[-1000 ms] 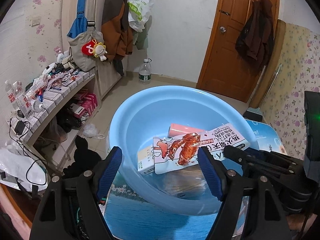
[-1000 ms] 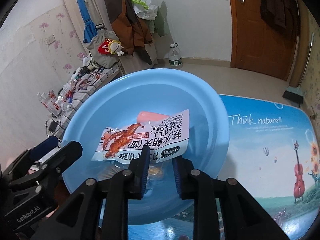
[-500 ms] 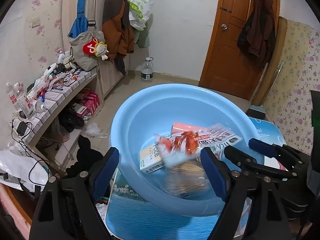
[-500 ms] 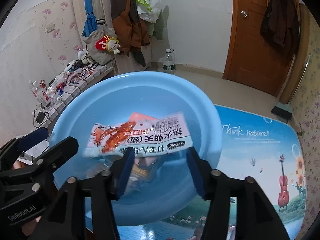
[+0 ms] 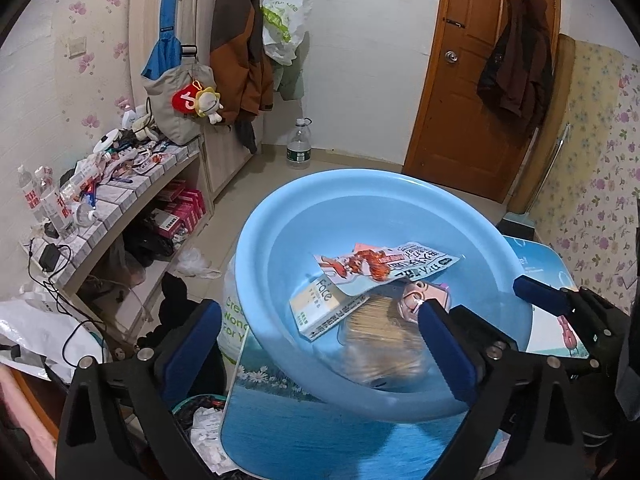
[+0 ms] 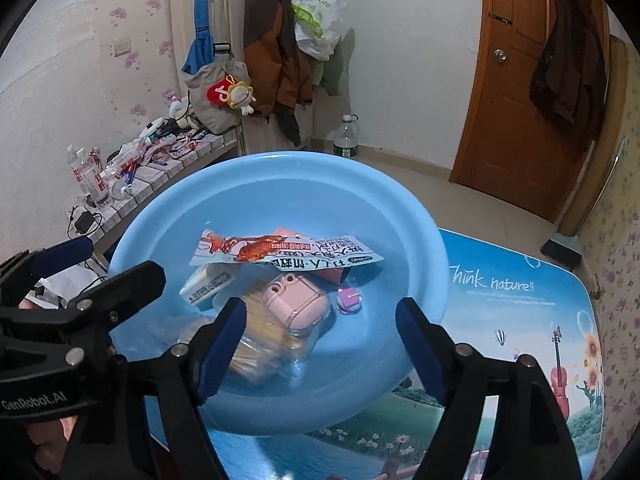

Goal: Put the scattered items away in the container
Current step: 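Withdraw both open grippers up and back from the basin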

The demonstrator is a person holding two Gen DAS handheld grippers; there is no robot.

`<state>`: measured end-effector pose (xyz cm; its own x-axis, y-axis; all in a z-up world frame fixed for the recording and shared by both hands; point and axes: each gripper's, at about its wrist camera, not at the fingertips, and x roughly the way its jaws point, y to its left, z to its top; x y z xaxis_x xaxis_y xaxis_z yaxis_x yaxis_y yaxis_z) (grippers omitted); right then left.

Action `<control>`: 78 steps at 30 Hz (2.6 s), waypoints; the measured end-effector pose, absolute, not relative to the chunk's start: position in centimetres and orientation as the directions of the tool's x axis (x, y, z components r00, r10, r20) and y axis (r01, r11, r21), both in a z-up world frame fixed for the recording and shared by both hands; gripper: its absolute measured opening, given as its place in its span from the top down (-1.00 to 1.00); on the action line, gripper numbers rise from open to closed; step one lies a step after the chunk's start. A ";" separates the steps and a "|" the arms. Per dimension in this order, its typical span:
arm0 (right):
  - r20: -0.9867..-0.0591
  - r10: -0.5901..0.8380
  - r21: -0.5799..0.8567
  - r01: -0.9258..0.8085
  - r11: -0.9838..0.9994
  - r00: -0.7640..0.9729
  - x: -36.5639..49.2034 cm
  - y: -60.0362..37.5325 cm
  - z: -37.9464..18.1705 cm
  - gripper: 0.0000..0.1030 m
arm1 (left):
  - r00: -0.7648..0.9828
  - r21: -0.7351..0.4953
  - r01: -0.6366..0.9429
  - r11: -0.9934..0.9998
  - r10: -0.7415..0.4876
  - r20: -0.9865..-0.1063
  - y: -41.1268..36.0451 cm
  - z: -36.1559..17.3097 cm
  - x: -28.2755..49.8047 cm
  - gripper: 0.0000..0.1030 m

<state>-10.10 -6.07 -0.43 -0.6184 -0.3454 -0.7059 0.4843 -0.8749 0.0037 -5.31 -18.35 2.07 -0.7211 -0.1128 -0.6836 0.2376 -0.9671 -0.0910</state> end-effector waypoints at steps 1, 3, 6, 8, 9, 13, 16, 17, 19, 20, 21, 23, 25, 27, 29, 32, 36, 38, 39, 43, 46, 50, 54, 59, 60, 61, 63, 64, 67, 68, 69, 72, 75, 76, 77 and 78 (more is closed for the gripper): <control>-0.704 -0.347 0.005 0.484 -0.875 -0.620 -10.0 -5.9 -0.4 -0.54 | -0.721 -0.086 0.243 -0.966 -0.121 -0.682 -18.5 2.1 -5.3 -0.99; -0.702 -0.346 0.003 0.484 -0.875 -0.623 -9.8 -5.8 -0.3 -0.55 | -0.722 -0.076 0.246 -0.966 -0.130 -0.680 -18.4 2.2 -5.2 -1.00; -0.698 -0.329 -0.020 0.477 -0.879 -0.636 -9.3 -5.4 -0.1 -0.57 | -0.721 -0.067 0.246 -0.967 -0.137 -0.679 -18.1 2.3 -5.1 -1.00; -0.698 -0.317 -0.026 0.466 -0.884 -0.642 -9.0 -5.2 0.1 -0.62 | -0.722 -0.067 0.247 -0.967 -0.137 -0.678 -18.0 2.4 -4.8 -1.00; -0.697 -0.316 -0.025 0.462 -0.887 -0.643 -8.9 -5.1 0.2 -0.64 | -0.722 -0.068 0.246 -0.967 -0.136 -0.679 -18.0 2.4 -4.9 -1.00; -0.692 -0.306 -0.032 0.452 -0.892 -0.653 -8.1 -4.5 0.9 -0.64 | -0.732 -0.065 0.245 -0.967 -0.140 -0.667 -17.4 2.9 -4.4 -1.00; -0.680 -0.298 -0.036 0.436 -0.899 -0.670 -7.4 -4.0 1.3 -0.65 | -0.733 -0.055 0.251 -0.967 -0.153 -0.662 -17.1 3.0 -3.9 -1.00; -0.679 -0.292 -0.037 0.429 -0.902 -0.673 -7.3 -3.9 1.5 -0.67 | -0.730 -0.053 0.255 -0.965 -0.157 -0.665 -17.0 3.0 -3.8 -1.00; -0.679 -0.287 -0.033 0.419 -0.908 -0.676 -7.0 -3.4 1.6 -0.67 | -0.726 -0.050 0.261 -0.964 -0.162 -0.668 -16.7 2.9 -3.5 -1.00; -0.679 -0.285 -0.032 0.415 -0.909 -0.677 -6.7 -3.1 1.7 -0.67 | -0.726 -0.046 0.261 -0.964 -0.165 -0.668 -16.5 3.0 -3.4 -1.00; -0.678 -0.284 -0.030 0.411 -0.911 -0.678 -6.5 -3.0 1.8 -0.67 | -0.726 -0.043 0.261 -0.964 -0.167 -0.667 -16.2 3.1 -3.2 -1.00; -0.677 -0.290 -0.023 0.414 -0.910 -0.676 -6.0 -2.8 1.9 -0.68 | -0.727 -0.034 0.257 -0.966 -0.171 -0.665 -15.6 3.2 -3.0 -1.00; -0.675 -0.300 -0.016 0.420 -0.908 -0.674 -5.7 -2.6 2.0 -0.68 | -0.726 -0.023 0.255 -0.967 -0.176 -0.665 -15.1 3.4 -3.0 -1.00; -0.674 -0.295 -0.015 0.412 -0.911 -0.677 -5.2 -2.1 2.2 -0.68 | -0.726 -0.016 0.254 -0.967 -0.180 -0.663 -14.8 3.6 -2.8 -1.00; -0.674 -0.301 0.001 0.406 -0.914 -0.674 -5.0 -1.5 2.3 -0.71 | -0.729 -0.014 0.252 -0.968 -0.180 -0.661 -14.3 3.8 -2.6 -1.00; -0.671 -0.297 0.012 0.391 -0.920 -0.679 -4.5 -0.6 2.4 -0.86 | -0.733 -0.017 0.245 -0.969 -0.174 -0.658 -13.8 3.8 -2.4 -1.00; -0.672 -0.281 0.014 0.368 -0.930 -0.685 -4.3 0.5 2.2 -0.94 | -0.733 -0.012 0.237 -0.971 -0.171 -0.658 -12.8 3.7 -2.3 -1.00; -0.676 -0.280 0.022 0.361 -0.932 -0.682 -4.2 1.0 2.0 -0.94 | -0.737 -0.009 0.238 -0.971 -0.174 -0.653 -12.7 3.8 -2.3 -1.00; -0.675 -0.281 0.025 0.359 -0.933 -0.682 -4.1 1.3 2.1 -0.94 | -0.739 -0.008 0.238 -0.971 -0.176 -0.651 -12.6 3.8 -2.3 -1.00; -0.668 -0.278 0.025 0.353 -0.935 -0.691 -4.0 1.8 2.3 -1.00 | -0.743 -0.005 0.234 -0.972 -0.176 -0.646 -12.1 4.1 -2.1 -1.00; -0.650 -0.287 0.033 0.350 -0.936 -0.704 -3.8 2.1 2.6 -1.00 | -0.747 -0.006 0.230 -0.973 -0.172 -0.642 -11.9 4.2 -2.0 -1.00; -0.636 -0.284 0.038 0.338 -0.940 -0.718 -3.7 3.0 2.8 -1.00 | -0.751 0.002 0.221 -0.975 -0.171 -0.637 -11.2 4.4 -2.0 -1.00; -0.636 -0.271 0.035 0.324 -0.945 -0.723 -3.7 4.0 3.0 -1.00 | -0.754 -0.001 0.207 -0.978 -0.159 -0.637 -10.3 4.4 -2.1 -1.00; -0.638 -0.262 0.046 0.304 -0.952 -0.724 -3.6 5.1 2.9 -1.00 | -0.754 0.000 0.196 -0.981 -0.150 -0.640 -9.3 4.5 -2.2 -1.00; -0.639 -0.259 0.047 0.299 -0.953 -0.725 -3.6 5.3 2.9 -1.00 | -0.754 -0.001 0.194 -0.981 -0.148 -0.639 -9.1 4.5 -2.2 -1.00; -0.640 -0.255 0.048 0.293 -0.955 -0.725 -3.6 5.5 2.9 -1.00 | -0.755 -0.003 0.191 -0.982 -0.145 -0.639 -8.8 4.5 -2.3 -1.00; -0.643 -0.246 0.046 0.284 -0.958 -0.725 -3.6 6.0 2.9 -1.00 | -0.756 -0.007 0.182 -0.983 -0.135 -0.640 -8.4 4.5 -2.4 -1.00; -0.643 -0.240 0.043 0.278 -0.960 -0.727 -3.6 6.3 2.9 -1.00 | -0.757 -0.009 0.176 -0.984 -0.129 -0.640 -8.0 4.5 -2.5 -1.00; -0.642 -0.222 0.034 0.262 -0.964 -0.734 -3.4 7.3 3.1 -1.00 | -0.759 -0.011 0.156 -0.988 -0.113 -0.641 -6.9 4.6 -2.8 -1.00; -0.643 -0.219 0.035 0.257 -0.966 -0.734 -3.4 7.7 3.1 -1.00 | -0.759 -0.010 0.150 -0.989 -0.109 -0.642 -6.6 4.6 -2.9 -1.00; -0.643 -0.216 0.038 0.251 -0.967 -0.735 -3.4 8.1 3.1 -1.00 | -0.759 -0.007 0.143 -0.990 -0.105 -0.642 -6.2 4.6 -3.0 -1.00; -0.649 -0.203 0.045 0.230 -0.972 -0.734 -3.3 9.4 2.9 -1.00 | -0.758 0.003 0.121 -0.993 -0.095 -0.645 -4.9 4.6 -3.2 -1.00; -0.654 -0.194 0.055 0.210 -0.976 -0.731 -3.2 10.8 2.6 -1.00 | -0.757 0.011 0.103 -0.995 -0.085 -0.648 -3.5 4.4 -3.4 -1.00; -0.656 -0.191 0.057 0.204 -0.977 -0.730 -3.2 11.1 2.6 -1.00 | -0.757 0.012 0.098 -0.995 -0.082 -0.648 -3.1 4.3 -3.3 -1.00; -0.658 -0.186 0.059 0.196 -0.979 -0.730 -3.3 11.5 2.5 -1.00 | -0.757 0.011 0.094 -0.995 -0.079 -0.649 -2.8 4.3 -3.3 -1.00; -0.659 -0.181 0.060 0.189 -0.980 -0.730 -3.3 11.9 2.4 -1.00 | -0.757 0.009 0.091 -0.996 -0.075 -0.649 -2.4 4.3 -3.3 -1.00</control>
